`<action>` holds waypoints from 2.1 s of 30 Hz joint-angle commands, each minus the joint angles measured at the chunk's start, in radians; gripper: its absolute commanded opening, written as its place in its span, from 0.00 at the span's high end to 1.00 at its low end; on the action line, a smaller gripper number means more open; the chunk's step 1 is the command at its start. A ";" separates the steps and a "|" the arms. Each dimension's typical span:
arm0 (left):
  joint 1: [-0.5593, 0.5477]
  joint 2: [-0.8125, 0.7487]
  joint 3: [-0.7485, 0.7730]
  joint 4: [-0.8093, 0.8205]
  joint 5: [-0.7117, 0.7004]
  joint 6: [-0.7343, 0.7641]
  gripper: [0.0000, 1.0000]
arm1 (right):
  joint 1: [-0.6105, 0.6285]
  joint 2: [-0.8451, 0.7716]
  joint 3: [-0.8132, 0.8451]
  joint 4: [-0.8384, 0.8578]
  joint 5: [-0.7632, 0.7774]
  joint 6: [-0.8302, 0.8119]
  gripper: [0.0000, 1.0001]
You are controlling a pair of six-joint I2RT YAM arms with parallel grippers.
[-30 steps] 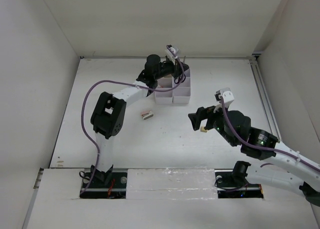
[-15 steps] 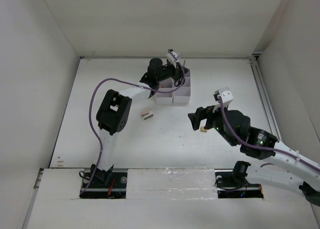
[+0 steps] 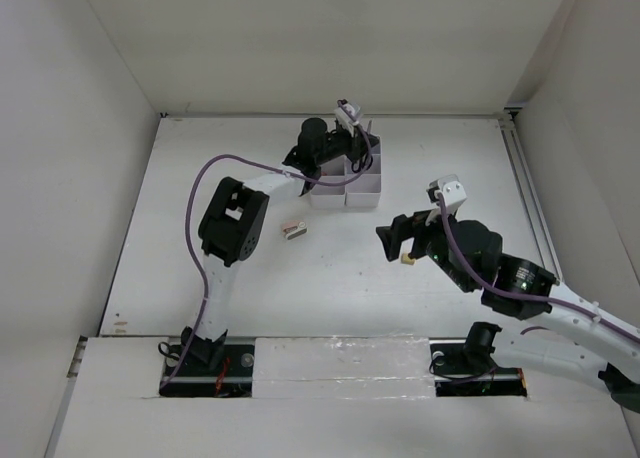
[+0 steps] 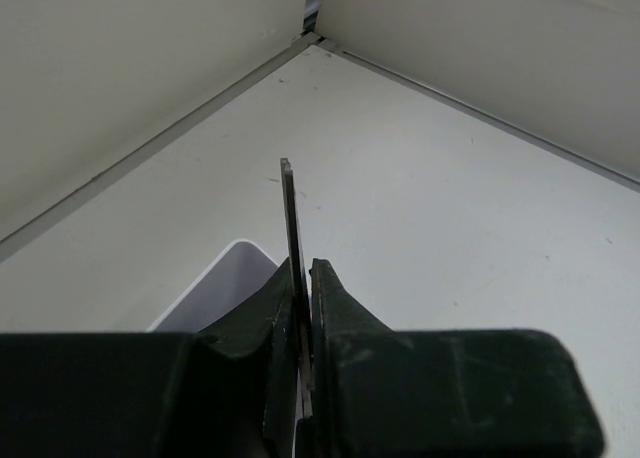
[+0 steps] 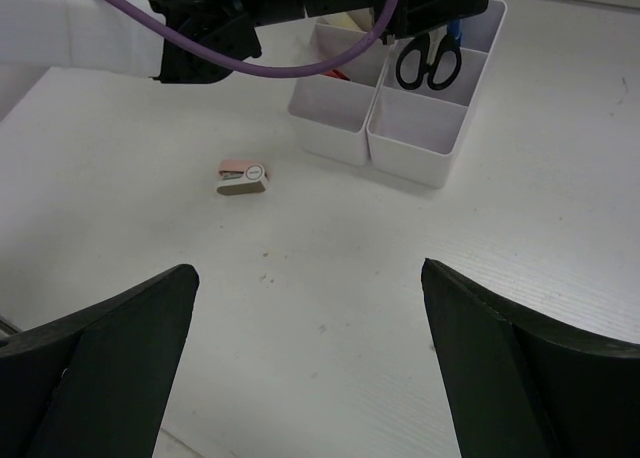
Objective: Sort the stationery into containers
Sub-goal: Place the scissors in the storage box, then pick up the stationery from the center of the board.
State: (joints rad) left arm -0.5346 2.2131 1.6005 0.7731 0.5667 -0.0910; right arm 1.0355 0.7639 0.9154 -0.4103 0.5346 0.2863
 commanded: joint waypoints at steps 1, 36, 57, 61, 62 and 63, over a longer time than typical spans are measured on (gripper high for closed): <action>0.004 -0.003 0.055 0.066 0.010 -0.010 0.96 | 0.006 -0.018 0.019 0.051 -0.012 -0.022 0.00; 0.004 -0.514 -0.057 -0.242 -0.367 -0.241 0.00 | -0.170 0.276 -0.049 -0.051 0.001 0.379 0.00; -0.196 -0.983 -0.544 -0.799 -0.725 -0.552 0.00 | -0.413 0.554 -0.208 0.024 -0.100 0.465 0.16; -0.196 -0.992 -0.591 -0.775 -0.715 -0.552 0.00 | -0.422 0.554 -0.217 0.033 -0.110 0.465 0.32; -0.196 -0.992 -0.591 -0.775 -0.705 -0.552 0.00 | -0.422 0.563 -0.217 0.033 -0.110 0.465 0.35; -0.196 -0.992 -0.600 -0.765 -0.696 -0.552 0.00 | -0.422 0.563 -0.217 0.019 -0.110 0.465 0.35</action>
State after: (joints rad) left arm -0.7288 1.2533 1.0164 -0.0185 -0.1322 -0.6361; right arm 0.6163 1.3396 0.6907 -0.4271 0.4438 0.7414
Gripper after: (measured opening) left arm 0.996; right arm 0.657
